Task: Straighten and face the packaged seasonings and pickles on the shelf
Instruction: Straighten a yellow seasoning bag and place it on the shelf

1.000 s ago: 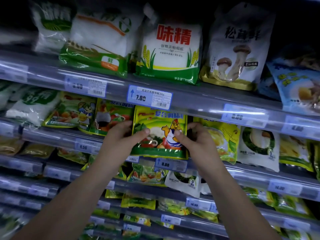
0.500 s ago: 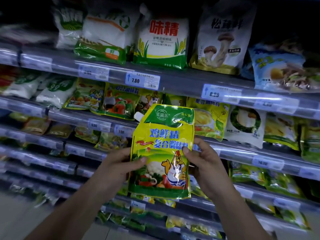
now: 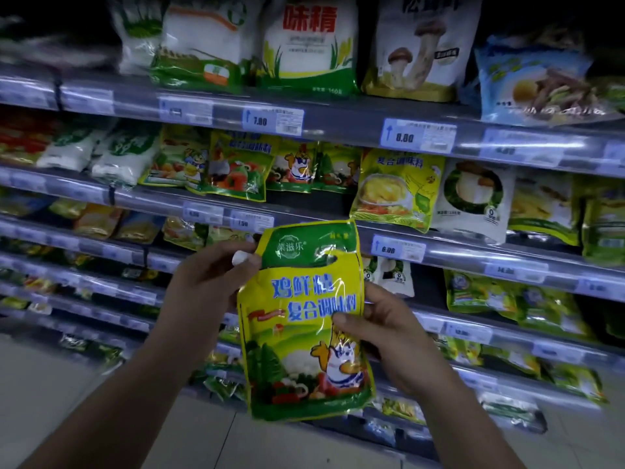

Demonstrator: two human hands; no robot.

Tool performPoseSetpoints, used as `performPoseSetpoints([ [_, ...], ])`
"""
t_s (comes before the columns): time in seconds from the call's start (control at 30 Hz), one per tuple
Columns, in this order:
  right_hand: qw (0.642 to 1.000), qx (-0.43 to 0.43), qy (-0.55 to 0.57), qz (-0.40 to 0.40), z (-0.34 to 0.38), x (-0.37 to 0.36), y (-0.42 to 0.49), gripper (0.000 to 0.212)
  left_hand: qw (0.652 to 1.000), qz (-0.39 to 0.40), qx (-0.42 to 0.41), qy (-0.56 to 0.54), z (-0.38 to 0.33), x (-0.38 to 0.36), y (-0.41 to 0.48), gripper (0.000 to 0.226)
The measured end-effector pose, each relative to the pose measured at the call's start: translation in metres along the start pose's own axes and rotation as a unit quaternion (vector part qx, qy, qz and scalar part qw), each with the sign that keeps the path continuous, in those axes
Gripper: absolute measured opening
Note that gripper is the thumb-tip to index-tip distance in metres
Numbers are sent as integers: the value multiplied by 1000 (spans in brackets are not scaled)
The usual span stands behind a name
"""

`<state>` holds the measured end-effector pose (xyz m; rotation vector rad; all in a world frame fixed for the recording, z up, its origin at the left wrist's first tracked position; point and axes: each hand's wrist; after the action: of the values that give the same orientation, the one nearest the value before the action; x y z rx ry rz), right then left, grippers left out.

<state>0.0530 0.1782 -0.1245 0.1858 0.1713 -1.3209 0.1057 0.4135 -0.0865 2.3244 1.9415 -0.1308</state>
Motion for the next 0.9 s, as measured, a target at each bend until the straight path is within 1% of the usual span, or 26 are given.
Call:
performPoseSetpoints([
  [0.03, 1000, -11, 8, -2, 1, -2, -2, 32, 1000, 8, -5, -10, -2, 0, 1, 13],
  [0.07, 1000, -16, 16, -11, 2, -3, -2, 28, 1000, 20, -6, -18, -3, -2, 2, 12],
  [0.1, 999, -13, 21, -26, 3, -5, -2, 25, 999, 33, -6, -28, -4, -4, 2, 16],
  [0.13, 999, -3, 23, -48, 4, -5, 0, 24, 999, 42, -7, -30, -4, -7, 3, 20],
  [0.23, 994, 32, -13, -100, 12, -12, 10, 20, 997, 77, -13, -28, -1, -4, 11, 10],
  [0.27, 993, 44, -23, -107, 14, -15, 14, 21, 996, 83, -14, -35, -3, 0, 16, 11],
  [0.33, 992, 59, -7, -114, 16, -24, 23, 19, 995, 90, -4, -50, -5, 13, 30, 15],
  [0.43, 993, 36, 39, -109, 15, -39, 40, 17, 989, 119, 42, -82, -10, 41, 49, 21],
  [0.47, 993, 28, 44, -106, 15, -44, 46, 17, 985, 136, 52, -96, -13, 50, 54, 29],
  [0.5, 993, 21, 47, -104, 14, -49, 53, 17, 981, 154, 58, -105, -14, 59, 59, 44],
  [0.53, 994, 18, 50, -101, 13, -54, 60, 22, 978, 166, 62, -110, -15, 68, 64, 52],
  [0.6, 994, 16, 55, -93, 11, -62, 73, 42, 978, 165, 61, -114, -18, 82, 70, 39],
  [0.63, 994, 16, 54, -94, 10, -66, 79, 43, 977, 168, 55, -116, -20, 88, 74, 39],
  [0.7, 993, 17, 54, -101, 8, -72, 89, 27, 980, 162, 38, -106, -22, 98, 81, 54],
  [0.73, 992, 15, 56, -111, 9, -76, 94, 22, 984, 149, 20, -91, -22, 103, 86, 50],
  [0.8, 990, 12, 45, -133, 7, -81, 102, 22, 992, 117, -14, -41, -23, 110, 92, 30],
  [0.9, 985, 27, -19, -172, 3, -90, 112, 21, 990, 79, -75, 86, -27, 118, 97, 12],
])
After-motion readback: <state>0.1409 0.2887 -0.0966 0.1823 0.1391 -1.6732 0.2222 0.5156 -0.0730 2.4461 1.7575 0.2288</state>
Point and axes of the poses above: each hand's wrist, its own y-axis towards the middle knuckle, its own x-axis out of the back of the hand, z = x × y, and after that the axes turned 6 degrees about z, right-handed
